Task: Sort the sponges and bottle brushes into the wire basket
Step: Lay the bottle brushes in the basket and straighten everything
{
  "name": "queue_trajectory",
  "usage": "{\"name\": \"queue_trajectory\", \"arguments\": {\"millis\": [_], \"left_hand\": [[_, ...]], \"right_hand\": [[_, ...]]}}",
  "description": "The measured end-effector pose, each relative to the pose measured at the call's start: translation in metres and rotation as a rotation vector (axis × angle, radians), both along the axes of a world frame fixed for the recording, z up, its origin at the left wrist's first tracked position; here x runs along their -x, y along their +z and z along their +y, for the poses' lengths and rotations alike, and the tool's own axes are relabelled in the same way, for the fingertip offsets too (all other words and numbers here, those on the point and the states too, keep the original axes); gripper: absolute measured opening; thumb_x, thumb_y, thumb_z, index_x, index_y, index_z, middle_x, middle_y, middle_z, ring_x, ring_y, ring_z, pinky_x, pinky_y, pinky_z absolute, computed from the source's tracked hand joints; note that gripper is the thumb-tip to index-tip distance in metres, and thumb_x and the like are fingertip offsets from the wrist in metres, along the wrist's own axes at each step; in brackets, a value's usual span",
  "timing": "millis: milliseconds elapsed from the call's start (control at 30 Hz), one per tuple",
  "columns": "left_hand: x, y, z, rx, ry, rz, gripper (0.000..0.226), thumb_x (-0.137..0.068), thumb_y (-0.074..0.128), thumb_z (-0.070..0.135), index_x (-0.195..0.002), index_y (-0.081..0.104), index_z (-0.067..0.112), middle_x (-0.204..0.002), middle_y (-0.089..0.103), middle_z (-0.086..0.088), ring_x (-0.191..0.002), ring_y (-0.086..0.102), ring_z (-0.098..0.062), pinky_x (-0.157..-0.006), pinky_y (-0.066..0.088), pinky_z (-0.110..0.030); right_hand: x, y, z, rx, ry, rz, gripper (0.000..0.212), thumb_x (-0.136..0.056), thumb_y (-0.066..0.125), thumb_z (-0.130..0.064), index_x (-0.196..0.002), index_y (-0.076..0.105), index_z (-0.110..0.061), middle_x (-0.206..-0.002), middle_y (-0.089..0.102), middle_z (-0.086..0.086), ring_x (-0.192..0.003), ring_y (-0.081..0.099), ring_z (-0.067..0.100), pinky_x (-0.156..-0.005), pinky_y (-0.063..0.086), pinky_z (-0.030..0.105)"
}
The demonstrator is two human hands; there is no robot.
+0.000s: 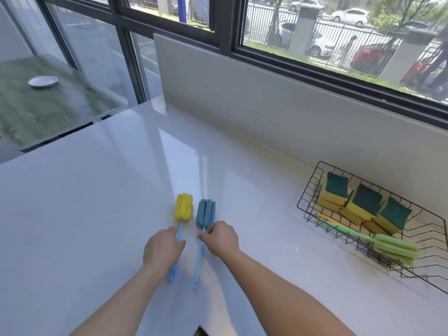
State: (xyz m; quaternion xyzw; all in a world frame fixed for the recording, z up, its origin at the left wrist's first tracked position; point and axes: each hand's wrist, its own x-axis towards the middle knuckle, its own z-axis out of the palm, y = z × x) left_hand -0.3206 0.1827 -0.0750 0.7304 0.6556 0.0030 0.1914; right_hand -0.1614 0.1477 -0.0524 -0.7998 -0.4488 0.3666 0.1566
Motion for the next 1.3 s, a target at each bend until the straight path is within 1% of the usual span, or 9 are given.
{"name": "queue_trajectory", "arguments": {"millis": [100, 200, 300, 400, 533, 800, 1033, 1200, 1300], "left_hand": [[0.002, -0.007, 0.000, 0.023, 0.055, -0.056, 0.030, -0.089, 0.058, 0.029, -0.117, 0.062, 0.019, -0.103, 0.071, -0.004, -0.098, 0.065, -0.026, -0.076, 0.050, -0.032], [0.006, -0.013, 0.000, 0.029, 0.099, -0.127, 0.030, -0.087, 0.058, 0.024, -0.116, 0.064, 0.020, -0.102, 0.073, -0.003, -0.098, 0.065, -0.026, -0.076, 0.048, -0.031], [0.008, -0.014, 0.001, 0.028, 0.116, -0.185, 0.028, -0.087, 0.058, 0.021, -0.114, 0.066, 0.019, -0.100, 0.073, -0.002, -0.097, 0.065, -0.025, -0.077, 0.047, -0.032], [0.004, -0.009, 0.005, -0.006, 0.088, -0.232, 0.024, -0.087, 0.059, 0.020, -0.110, 0.067, 0.020, -0.090, 0.072, -0.002, -0.087, 0.065, -0.024, -0.070, 0.046, -0.031], [-0.016, 0.006, 0.012, -0.059, 0.006, -0.244, 0.024, -0.089, 0.058, 0.019, -0.111, 0.067, 0.019, -0.091, 0.072, -0.003, -0.087, 0.064, -0.026, -0.071, 0.047, -0.033], [-0.088, 0.034, 0.009, -0.147, -0.176, -0.280, 0.024, -0.090, 0.055, 0.020, -0.112, 0.065, 0.020, -0.089, 0.071, -0.001, -0.081, 0.062, -0.024, -0.066, 0.046, -0.033], [-0.169, 0.053, -0.006, -0.176, -0.381, -0.291, 0.024, -0.090, 0.054, 0.019, -0.112, 0.064, 0.022, -0.088, 0.068, 0.001, -0.080, 0.061, -0.024, -0.065, 0.047, -0.033], [-0.227, 0.066, -0.017, -0.221, -0.525, -0.276, 0.025, -0.089, 0.054, 0.020, -0.111, 0.065, 0.025, -0.090, 0.067, 0.002, -0.083, 0.060, -0.025, -0.062, 0.042, -0.032], [-0.262, 0.073, -0.022, -0.254, -0.613, -0.257, 0.025, -0.090, 0.052, 0.020, -0.111, 0.065, 0.028, -0.092, 0.068, 0.004, -0.082, 0.060, -0.024, -0.060, 0.040, -0.030]], "right_hand": [[0.009, -0.008, 0.001, 0.059, -0.026, 0.016, 0.031, -0.082, 0.070, -0.041, -0.071, 0.053, -0.018, -0.072, 0.065, 0.004, -0.068, 0.063, 0.026, -0.060, 0.049, 0.029], [0.014, -0.014, 0.000, 0.069, -0.055, 0.035, 0.020, -0.082, 0.068, -0.033, -0.079, 0.058, -0.016, -0.083, 0.072, 0.009, -0.079, 0.072, 0.031, -0.073, 0.058, 0.033], [0.013, -0.015, 0.000, 0.063, -0.099, 0.068, 0.009, -0.077, 0.062, -0.020, -0.072, 0.056, -0.015, -0.075, 0.068, 0.009, -0.075, 0.072, 0.032, -0.073, 0.060, 0.035], [0.002, -0.010, -0.004, 0.026, -0.139, 0.101, 0.012, -0.075, 0.058, -0.015, -0.064, 0.054, -0.017, -0.064, 0.069, 0.011, -0.066, 0.074, 0.032, -0.070, 0.062, 0.040], [-0.025, 0.005, -0.014, -0.036, -0.214, 0.109, 0.015, -0.077, 0.061, -0.016, -0.063, 0.056, -0.016, -0.069, 0.075, 0.015, -0.056, 0.073, 0.028, -0.066, 0.063, 0.040], [-0.100, 0.035, -0.051, -0.150, -0.364, 0.025, 0.018, -0.078, 0.059, -0.016, -0.060, 0.053, -0.016, -0.064, 0.069, 0.009, -0.058, 0.073, 0.029, -0.067, 0.063, 0.044], [-0.171, 0.059, -0.104, -0.203, -0.505, -0.067, 0.018, -0.082, 0.063, -0.018, -0.073, 0.064, -0.003, -0.079, 0.072, 0.016, -0.073, 0.071, 0.034, -0.071, 0.062, 0.049], [-0.221, 0.074, -0.147, -0.208, -0.606, -0.122, 0.019, -0.083, 0.063, -0.020, -0.070, 0.062, -0.006, -0.081, 0.071, 0.019, -0.076, 0.070, 0.037, -0.072, 0.061, 0.052], [-0.247, 0.079, -0.172, -0.227, -0.693, -0.123, 0.022, -0.084, 0.063, -0.020, -0.064, 0.057, -0.012, -0.077, 0.072, 0.017, -0.071, 0.071, 0.034, -0.070, 0.061, 0.050]]}}
